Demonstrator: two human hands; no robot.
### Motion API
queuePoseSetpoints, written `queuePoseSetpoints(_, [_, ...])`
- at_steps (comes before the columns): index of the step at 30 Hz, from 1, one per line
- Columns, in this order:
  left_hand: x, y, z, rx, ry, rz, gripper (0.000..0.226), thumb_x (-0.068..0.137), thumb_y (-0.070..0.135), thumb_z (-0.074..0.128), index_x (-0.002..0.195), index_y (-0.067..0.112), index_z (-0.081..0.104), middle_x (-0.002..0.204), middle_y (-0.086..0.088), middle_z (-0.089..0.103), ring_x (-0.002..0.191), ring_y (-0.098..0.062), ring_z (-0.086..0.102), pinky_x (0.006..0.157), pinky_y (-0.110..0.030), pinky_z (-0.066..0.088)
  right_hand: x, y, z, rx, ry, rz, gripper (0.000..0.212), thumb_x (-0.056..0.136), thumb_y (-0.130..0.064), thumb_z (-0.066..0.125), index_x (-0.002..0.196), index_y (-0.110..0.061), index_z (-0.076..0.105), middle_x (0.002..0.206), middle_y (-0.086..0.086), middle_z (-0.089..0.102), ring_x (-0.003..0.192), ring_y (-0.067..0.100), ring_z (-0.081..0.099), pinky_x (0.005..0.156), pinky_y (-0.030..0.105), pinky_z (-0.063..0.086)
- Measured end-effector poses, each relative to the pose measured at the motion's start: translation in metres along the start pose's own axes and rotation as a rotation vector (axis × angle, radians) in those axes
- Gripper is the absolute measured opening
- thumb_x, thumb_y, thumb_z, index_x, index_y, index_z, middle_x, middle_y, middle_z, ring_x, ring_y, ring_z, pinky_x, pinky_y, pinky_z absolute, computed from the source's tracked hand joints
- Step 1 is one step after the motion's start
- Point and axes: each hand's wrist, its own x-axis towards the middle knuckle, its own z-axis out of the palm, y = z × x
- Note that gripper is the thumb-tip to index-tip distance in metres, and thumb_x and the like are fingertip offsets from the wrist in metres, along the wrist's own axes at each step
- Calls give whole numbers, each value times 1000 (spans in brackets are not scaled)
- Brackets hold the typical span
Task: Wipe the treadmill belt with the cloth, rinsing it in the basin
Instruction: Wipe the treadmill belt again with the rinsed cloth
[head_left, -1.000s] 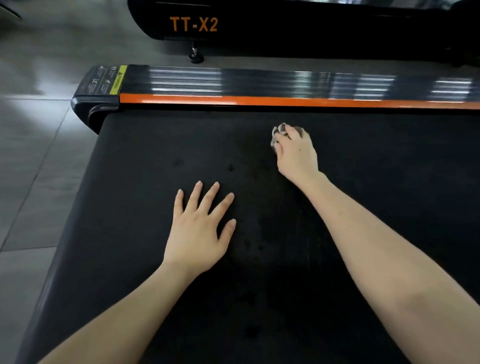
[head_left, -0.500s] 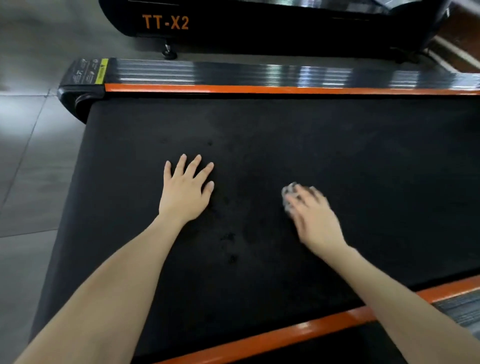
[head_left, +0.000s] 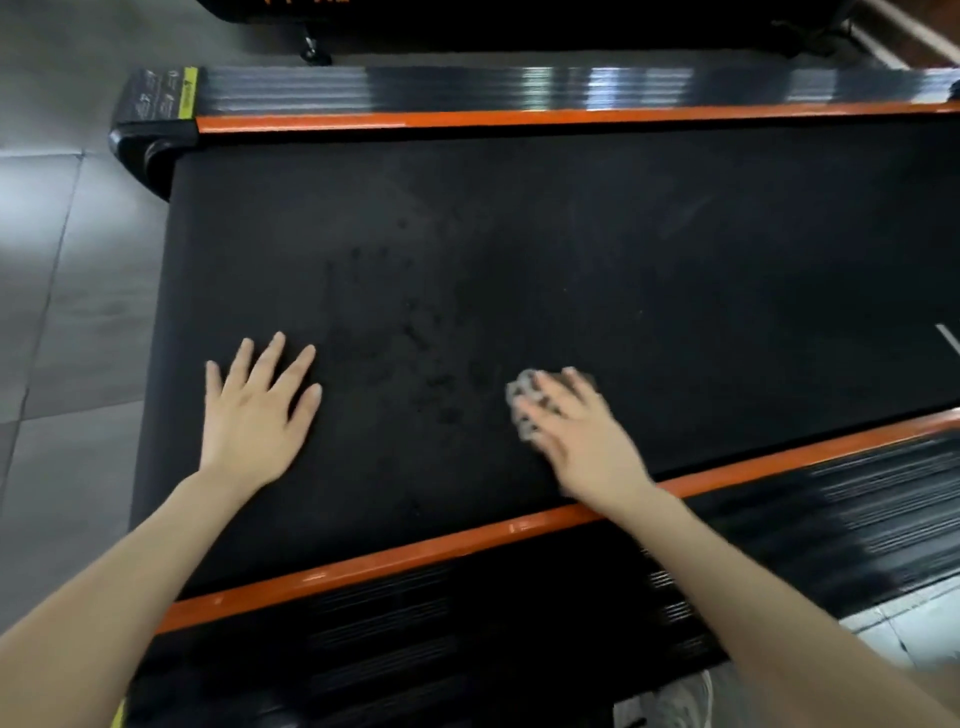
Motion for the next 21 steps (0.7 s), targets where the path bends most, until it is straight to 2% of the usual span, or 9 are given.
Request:
queuePoseSetpoints(2, [-7, -6, 1, 48, -26, 7, 63, 94, 51, 15, 143, 21, 40, 151, -13, 33, 140, -39, 22, 107, -64, 14, -11, 22, -8, 33, -35, 272, 40, 94, -29, 39, 130, -22, 56, 146, 9, 41, 136, 42, 28, 108, 55, 29])
queuePoseSetpoints(4, [-9, -3, 2, 63, -35, -5, 64, 94, 51, 12, 146, 22, 36, 153, -11, 29, 142, -37, 18, 109, -63, 11, -9, 12, -10, 19, -8, 380, 39, 93, -21, 44, 130, -18, 56, 146, 11, 40, 136, 45, 25, 106, 59, 29])
queuePoseSetpoints(5, [-10, -2, 3, 65, -32, -13, 63, 94, 51, 11, 146, 23, 34, 154, -11, 27, 143, -36, 16, 110, -62, 10, -4, -5, -8, 5, 17, 332, 40, 90, -21, 43, 126, -15, 58, 141, 13, 45, 130, 48, 33, 99, 61, 36])
queuePoseSetpoints(7, [-11, -2, 5, 66, -19, -22, 62, 95, 50, 10, 147, 25, 31, 155, -9, 25, 144, -34, 14, 111, -60, 8, 7, -51, 4, 9, 13, 125, 43, 83, -25, 41, 119, -13, 61, 132, 13, 54, 118, 48, 46, 88, 59, 44])
queuePoseSetpoints(10, [-11, -4, 6, 59, -13, -15, 59, 98, 49, 8, 148, 26, 28, 156, -7, 22, 145, -33, 11, 113, -58, 5, 15, -103, 16, 97, -22, -104, 37, 82, -21, 50, 113, -9, 66, 131, 13, 56, 122, 46, 47, 94, 62, 41])
queuePoseSetpoints(13, [-14, -6, 7, 58, -9, -2, 63, 95, 51, 7, 148, 25, 28, 156, -8, 24, 144, -33, 13, 113, -57, 6, 9, -76, 11, 42, -60, -232, 41, 90, -28, 42, 122, -13, 62, 138, 10, 51, 128, 42, 42, 101, 57, 39])
queuePoseSetpoints(16, [-13, -6, 6, 65, -15, -7, 62, 95, 51, 7, 148, 25, 29, 155, -7, 25, 144, -32, 14, 114, -56, 7, -2, -26, 1, 44, -54, -156, 42, 92, -28, 40, 128, -16, 58, 142, 9, 47, 132, 39, 37, 100, 54, 42])
queuePoseSetpoints(18, [-13, -5, 5, 47, -13, -14, 62, 95, 50, 8, 147, 26, 30, 155, -7, 26, 144, -32, 15, 114, -56, 8, -3, -17, 1, 78, -77, -115, 42, 94, -27, 38, 132, -18, 54, 144, 8, 43, 136, 36, 31, 103, 56, 38])
queuePoseSetpoints(21, [-11, -3, 6, 30, -13, -22, 62, 94, 51, 10, 146, 27, 33, 154, -7, 28, 144, -33, 16, 114, -58, 8, 12, -23, 7, 37, -71, -198, 42, 94, -27, 40, 134, -18, 49, 143, 14, 43, 133, 39, 36, 106, 60, 30])
